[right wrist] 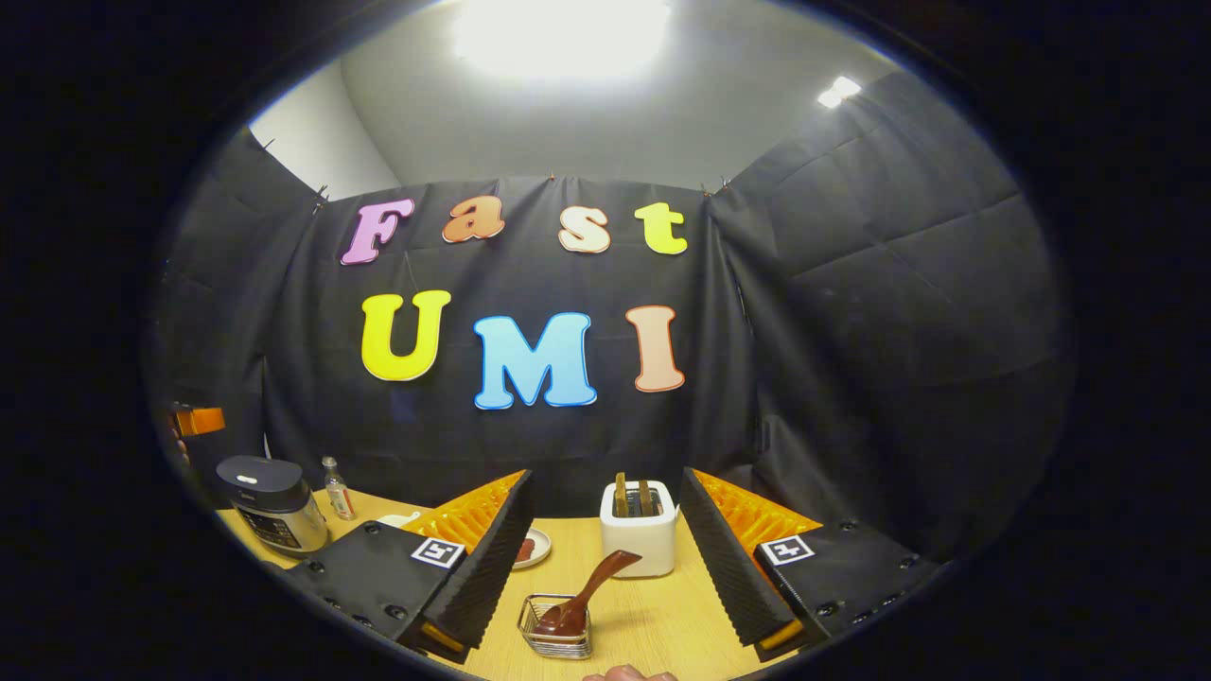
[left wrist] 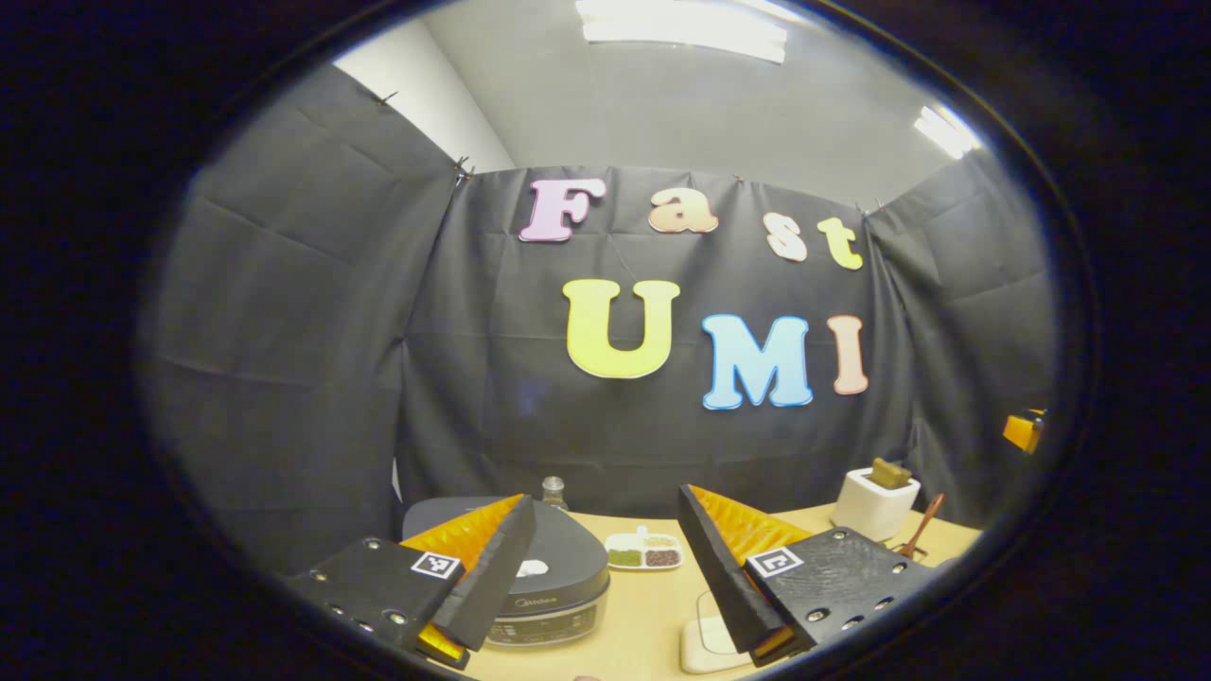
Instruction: Close the left gripper, press the button to open the rice cooker; take a wooden spoon from the chopstick holder with the right hand, scoop a spoonful of rice and pour it into the rice cooker, then put the wooden spoon back into the chopstick holder.
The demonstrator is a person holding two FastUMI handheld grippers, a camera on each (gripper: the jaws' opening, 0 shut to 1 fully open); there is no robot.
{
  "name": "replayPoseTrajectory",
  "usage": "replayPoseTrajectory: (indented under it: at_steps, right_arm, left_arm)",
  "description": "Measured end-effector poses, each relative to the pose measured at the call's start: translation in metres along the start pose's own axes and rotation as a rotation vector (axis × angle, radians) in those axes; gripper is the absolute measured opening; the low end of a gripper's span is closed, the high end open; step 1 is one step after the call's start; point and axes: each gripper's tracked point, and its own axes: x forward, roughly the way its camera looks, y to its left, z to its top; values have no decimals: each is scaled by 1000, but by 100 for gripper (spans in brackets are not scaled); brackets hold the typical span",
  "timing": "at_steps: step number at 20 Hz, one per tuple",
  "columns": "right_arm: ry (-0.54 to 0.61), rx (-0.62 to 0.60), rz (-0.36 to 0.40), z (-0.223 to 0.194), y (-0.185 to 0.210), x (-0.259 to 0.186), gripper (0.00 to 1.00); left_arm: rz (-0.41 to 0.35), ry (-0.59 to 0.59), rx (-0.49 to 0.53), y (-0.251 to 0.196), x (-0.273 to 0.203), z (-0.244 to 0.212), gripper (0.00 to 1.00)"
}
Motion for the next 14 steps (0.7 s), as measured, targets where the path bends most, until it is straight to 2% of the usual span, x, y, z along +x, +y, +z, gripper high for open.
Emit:
replayPoseTrajectory:
  at_steps: [2,3,4,9,14]
  right_arm:
    - [-1,-1,-4,8,0,-3,97]
    - [5,-13,-8,8,-1,-3,92]
    - [19,-26,-8,4,1,-2,97]
    - [96,-36,19,-20,16,3,98]
    - [109,-54,31,-25,25,6,98]
  left_arm:
    - [6,-1,7,13,-3,6,93]
    - [-2,0,19,12,-7,8,92]
    - [-11,1,33,11,-10,9,94]
    - [-41,-9,83,5,-22,15,93]
    - [-28,-31,147,5,-26,22,94]
